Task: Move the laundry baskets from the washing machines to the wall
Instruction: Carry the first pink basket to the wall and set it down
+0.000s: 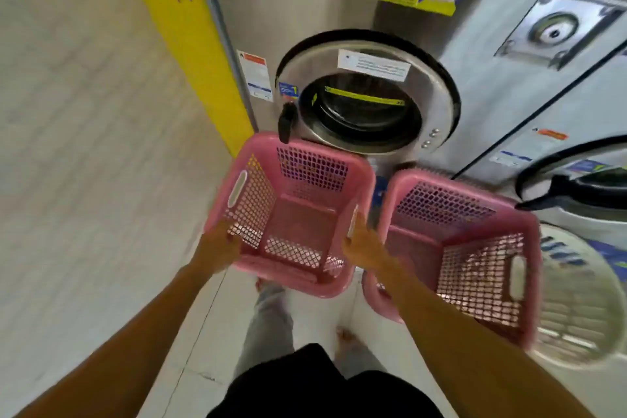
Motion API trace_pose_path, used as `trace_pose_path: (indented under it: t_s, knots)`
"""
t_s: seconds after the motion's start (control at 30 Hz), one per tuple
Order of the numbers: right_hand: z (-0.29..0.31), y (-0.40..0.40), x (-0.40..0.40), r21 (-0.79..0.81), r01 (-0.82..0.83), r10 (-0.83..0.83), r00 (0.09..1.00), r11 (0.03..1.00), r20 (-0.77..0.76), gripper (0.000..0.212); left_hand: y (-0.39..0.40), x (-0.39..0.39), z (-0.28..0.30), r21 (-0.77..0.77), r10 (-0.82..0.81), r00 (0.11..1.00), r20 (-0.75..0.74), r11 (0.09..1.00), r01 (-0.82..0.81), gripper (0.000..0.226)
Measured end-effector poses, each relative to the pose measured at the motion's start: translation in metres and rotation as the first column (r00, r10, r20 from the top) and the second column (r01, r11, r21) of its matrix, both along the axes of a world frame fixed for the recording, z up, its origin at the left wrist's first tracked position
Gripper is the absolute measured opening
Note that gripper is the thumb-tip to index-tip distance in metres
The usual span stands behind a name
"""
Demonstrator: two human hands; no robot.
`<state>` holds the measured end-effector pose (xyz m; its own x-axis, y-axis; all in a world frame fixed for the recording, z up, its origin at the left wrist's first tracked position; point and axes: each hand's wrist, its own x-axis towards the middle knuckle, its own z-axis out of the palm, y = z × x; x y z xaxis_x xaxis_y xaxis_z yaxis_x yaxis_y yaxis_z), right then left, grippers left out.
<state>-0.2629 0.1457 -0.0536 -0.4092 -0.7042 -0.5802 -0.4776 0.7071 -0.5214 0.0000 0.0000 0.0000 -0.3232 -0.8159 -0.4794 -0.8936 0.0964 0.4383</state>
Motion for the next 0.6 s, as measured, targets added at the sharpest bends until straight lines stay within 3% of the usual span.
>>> trace_pose_path:
  t_s: [0.07,0.2,0.3,0.43,0.6]
  knots:
    - [-0.011,-0.011,-0.004,0.020,0.123,-0.124,0.992,0.992,0.019,0.091,-0.032,-0.003,-0.016,-0.014,-0.002,1.000,0.006,1.000,0.002,0.045]
    - [-0.024,-0.025,-0.007,0.099,0.169,-0.163,0.984,0.981,-0.066,0.088,-0.077,-0.003,-0.045,0.064,-0.054,0.996,0.064,0.997,0.049,0.047]
    - [-0.043,-0.033,-0.009,0.140,0.241,-0.235,0.970,0.960,-0.056,0.101,-0.104,-0.006,-0.066,0.064,-0.146,0.982,0.120,0.988,0.139,0.058]
    - [-0.067,-0.035,-0.004,0.170,0.301,-0.291,0.953,0.938,-0.083,0.104,-0.123,-0.022,-0.084,0.050,-0.098,0.989,0.114,0.994,0.093,0.067]
    - [-0.094,-0.043,0.004,0.032,0.413,-0.403,0.900,0.910,-0.163,0.091,-0.147,-0.035,-0.130,-0.058,-0.091,0.995,0.035,0.994,0.093,0.082]
